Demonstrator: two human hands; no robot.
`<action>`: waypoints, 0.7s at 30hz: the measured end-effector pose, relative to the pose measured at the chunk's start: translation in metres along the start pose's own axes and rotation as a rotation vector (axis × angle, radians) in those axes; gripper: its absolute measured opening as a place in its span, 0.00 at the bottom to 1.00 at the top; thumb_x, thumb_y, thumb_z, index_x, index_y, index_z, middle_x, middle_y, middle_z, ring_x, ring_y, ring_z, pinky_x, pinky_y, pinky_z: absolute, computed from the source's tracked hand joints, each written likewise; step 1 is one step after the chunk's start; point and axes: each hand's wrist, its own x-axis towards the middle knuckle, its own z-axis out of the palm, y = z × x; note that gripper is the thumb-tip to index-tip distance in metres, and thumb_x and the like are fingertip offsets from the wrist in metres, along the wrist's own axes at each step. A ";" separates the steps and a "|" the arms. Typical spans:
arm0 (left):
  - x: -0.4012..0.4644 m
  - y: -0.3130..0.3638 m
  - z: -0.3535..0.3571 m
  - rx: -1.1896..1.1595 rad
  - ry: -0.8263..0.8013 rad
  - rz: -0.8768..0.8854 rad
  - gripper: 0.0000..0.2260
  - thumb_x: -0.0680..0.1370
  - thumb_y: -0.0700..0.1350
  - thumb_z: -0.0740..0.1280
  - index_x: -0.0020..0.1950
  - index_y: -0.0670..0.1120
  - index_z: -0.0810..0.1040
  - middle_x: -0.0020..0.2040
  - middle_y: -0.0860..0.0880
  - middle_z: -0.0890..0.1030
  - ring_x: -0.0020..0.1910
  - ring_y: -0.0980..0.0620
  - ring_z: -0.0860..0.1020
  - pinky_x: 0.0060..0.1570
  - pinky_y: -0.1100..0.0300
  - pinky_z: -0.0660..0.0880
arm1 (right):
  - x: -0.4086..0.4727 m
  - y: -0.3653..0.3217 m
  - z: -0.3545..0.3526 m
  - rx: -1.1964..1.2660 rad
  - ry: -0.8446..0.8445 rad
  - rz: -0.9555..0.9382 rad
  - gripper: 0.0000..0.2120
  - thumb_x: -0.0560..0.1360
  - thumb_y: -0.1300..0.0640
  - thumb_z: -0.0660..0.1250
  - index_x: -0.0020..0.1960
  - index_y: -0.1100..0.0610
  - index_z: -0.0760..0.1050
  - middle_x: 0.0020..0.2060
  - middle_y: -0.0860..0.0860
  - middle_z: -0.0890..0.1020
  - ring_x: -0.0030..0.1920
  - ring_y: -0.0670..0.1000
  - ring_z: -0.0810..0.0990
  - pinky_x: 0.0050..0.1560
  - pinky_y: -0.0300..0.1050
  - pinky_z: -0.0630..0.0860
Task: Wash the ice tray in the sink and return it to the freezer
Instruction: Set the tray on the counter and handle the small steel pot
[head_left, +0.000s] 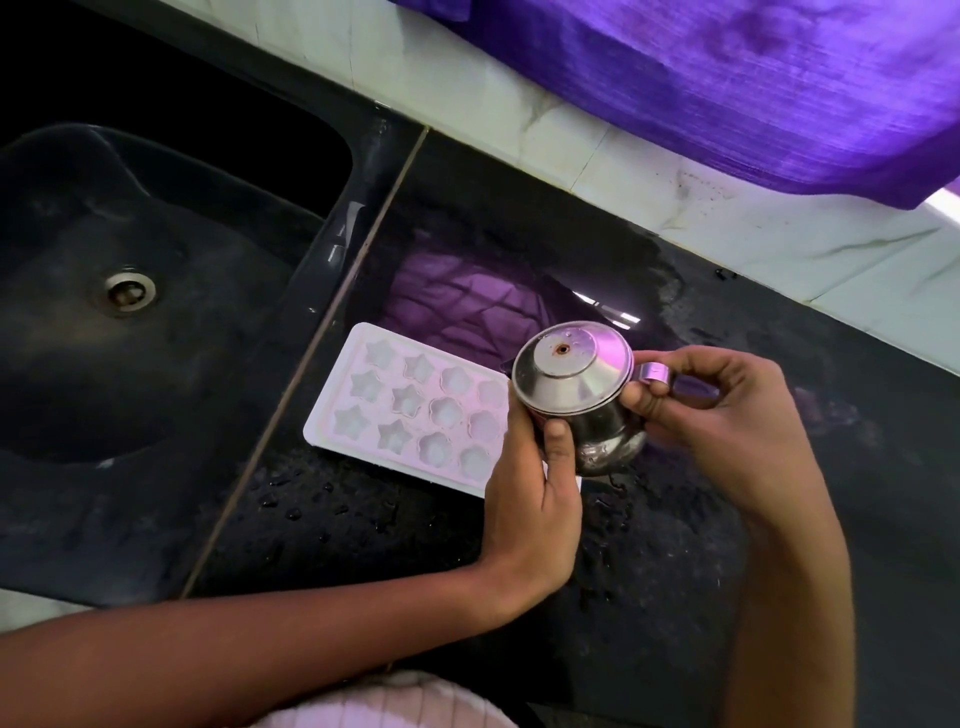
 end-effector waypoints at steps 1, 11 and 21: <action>0.001 0.000 0.000 0.004 0.002 -0.015 0.26 0.78 0.60 0.49 0.76 0.59 0.55 0.70 0.60 0.71 0.67 0.62 0.70 0.66 0.61 0.68 | 0.002 0.000 0.000 -0.015 -0.004 -0.001 0.10 0.62 0.58 0.74 0.43 0.60 0.81 0.42 0.46 0.86 0.41 0.44 0.84 0.34 0.35 0.78; 0.009 -0.004 0.001 0.000 0.040 -0.060 0.27 0.77 0.62 0.48 0.75 0.58 0.58 0.70 0.59 0.71 0.68 0.62 0.70 0.68 0.58 0.67 | 0.012 0.000 0.004 -0.117 -0.033 0.002 0.11 0.65 0.57 0.74 0.45 0.61 0.81 0.42 0.47 0.86 0.40 0.44 0.85 0.41 0.37 0.80; 0.010 -0.005 0.002 -0.016 0.040 -0.055 0.30 0.73 0.66 0.47 0.73 0.57 0.62 0.67 0.59 0.74 0.66 0.61 0.72 0.67 0.54 0.69 | 0.011 -0.003 0.003 -0.142 -0.023 -0.014 0.07 0.67 0.59 0.73 0.44 0.56 0.82 0.40 0.46 0.85 0.38 0.42 0.84 0.37 0.33 0.78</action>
